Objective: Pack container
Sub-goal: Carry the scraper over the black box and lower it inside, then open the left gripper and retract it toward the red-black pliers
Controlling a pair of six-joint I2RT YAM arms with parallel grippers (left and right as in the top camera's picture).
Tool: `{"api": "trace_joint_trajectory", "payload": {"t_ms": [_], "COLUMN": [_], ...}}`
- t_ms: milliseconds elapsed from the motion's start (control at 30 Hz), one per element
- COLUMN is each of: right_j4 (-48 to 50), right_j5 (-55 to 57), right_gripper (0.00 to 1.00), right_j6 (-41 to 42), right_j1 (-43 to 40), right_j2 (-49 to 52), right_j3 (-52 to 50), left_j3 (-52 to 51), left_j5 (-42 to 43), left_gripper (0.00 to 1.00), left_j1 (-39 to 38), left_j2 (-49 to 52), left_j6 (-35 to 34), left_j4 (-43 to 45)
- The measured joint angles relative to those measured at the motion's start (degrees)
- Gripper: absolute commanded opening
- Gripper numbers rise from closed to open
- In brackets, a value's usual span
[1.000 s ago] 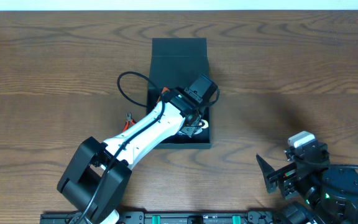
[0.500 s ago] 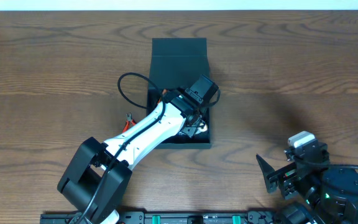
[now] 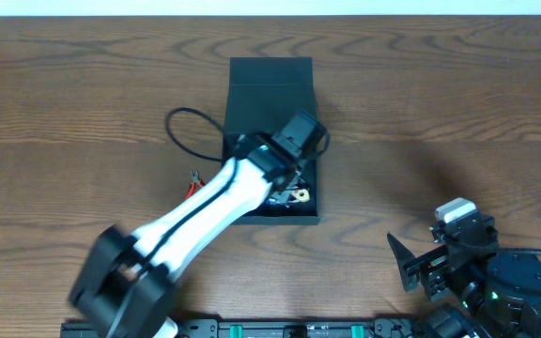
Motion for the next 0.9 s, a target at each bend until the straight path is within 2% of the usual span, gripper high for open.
{"api": "trace_joint_trajectory", "payload": {"t_ms": [100,233,433,600,900], "right_j4": [0.0,0.0,0.0,0.0,0.0], "right_j5": [0.0,0.0,0.0,0.0,0.0], "right_gripper": [0.99,0.99,0.99,0.99,0.99], "right_j6": [0.0,0.0,0.0,0.0,0.0], "right_j1": [0.0,0.0,0.0,0.0,0.0], "right_j2": [0.0,0.0,0.0,0.0,0.0], "right_j3": [0.0,0.0,-0.1,-0.1,-0.1], "left_j3": [0.0,0.0,0.0,0.0,-2.8], "left_j5": [-3.5,-7.8,-10.0,-10.0,-6.8], "left_gripper": [0.75,0.75,0.75,0.75,0.75], "left_j1": [2.1,8.2,20.8,28.7,33.0], "left_j2": [-7.5,-16.2,-21.5,-20.7,-9.7], "left_j6": [4.4,13.1,30.2,47.5,76.0], "left_j4": [-4.9,-13.2,-22.8,-23.3,-16.0]}}
